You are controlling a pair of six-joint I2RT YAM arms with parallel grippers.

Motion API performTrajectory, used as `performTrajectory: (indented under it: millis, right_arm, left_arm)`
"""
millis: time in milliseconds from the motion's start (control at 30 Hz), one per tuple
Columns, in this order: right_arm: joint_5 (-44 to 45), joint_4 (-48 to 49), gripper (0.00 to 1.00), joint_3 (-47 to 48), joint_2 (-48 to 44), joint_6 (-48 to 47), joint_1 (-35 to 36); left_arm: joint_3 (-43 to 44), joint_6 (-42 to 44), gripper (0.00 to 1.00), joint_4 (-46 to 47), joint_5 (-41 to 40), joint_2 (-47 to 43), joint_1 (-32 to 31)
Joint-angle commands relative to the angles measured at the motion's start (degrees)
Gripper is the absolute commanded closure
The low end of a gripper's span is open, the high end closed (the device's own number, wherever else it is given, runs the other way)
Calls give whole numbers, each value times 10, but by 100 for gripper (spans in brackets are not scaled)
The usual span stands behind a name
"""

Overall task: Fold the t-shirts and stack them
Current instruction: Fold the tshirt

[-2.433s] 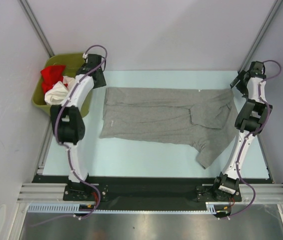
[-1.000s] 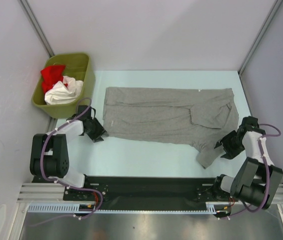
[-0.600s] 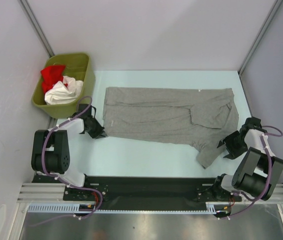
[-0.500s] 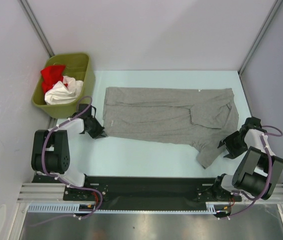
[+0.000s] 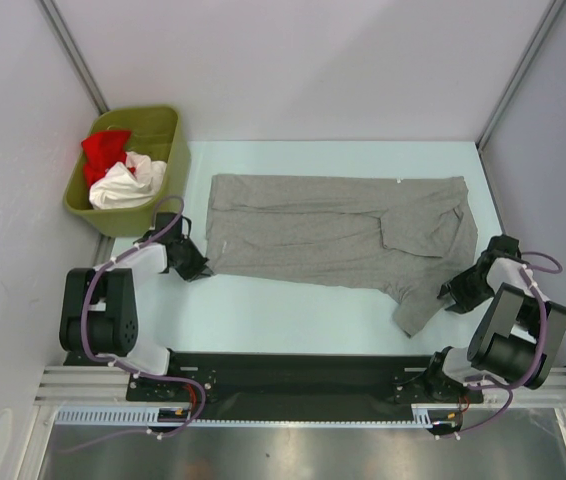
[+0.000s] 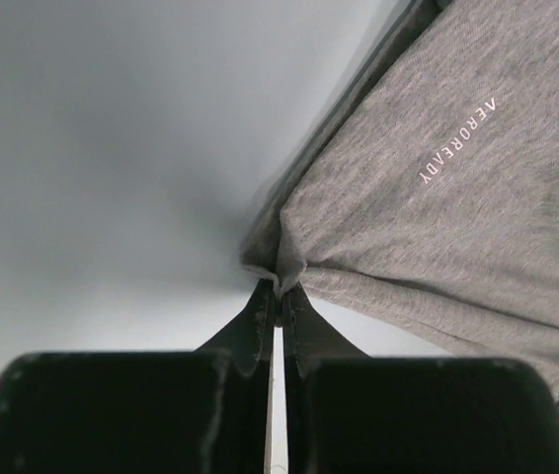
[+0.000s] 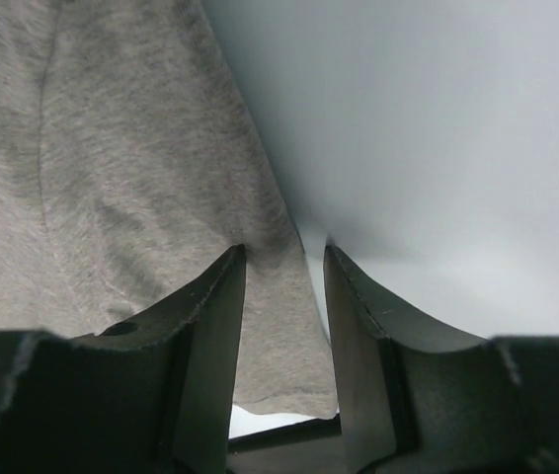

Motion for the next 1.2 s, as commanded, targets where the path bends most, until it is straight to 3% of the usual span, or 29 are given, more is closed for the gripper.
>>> performTrajectory:
  millis: [0, 133, 300, 900, 1167]
  right_arm:
    - [14, 39, 58, -13, 13, 9, 7]
    - [37, 46, 71, -12, 31, 19, 7]
    - [85, 14, 100, 7, 35, 9, 1]
    - [138, -106, 100, 85, 12, -11, -20]
    - [129, -107, 100, 94, 7, -26, -21]
  left_arm:
    - [-20, 20, 100, -28, -29, -11, -1]
    - [-23, 20, 100, -33, -36, -22, -3]
    - [-26, 22, 100, -42, -51, -41, -3]
    - [-13, 42, 100, -64, -73, -55, -3]
    - [-16, 57, 100, -76, -71, -67, -4]
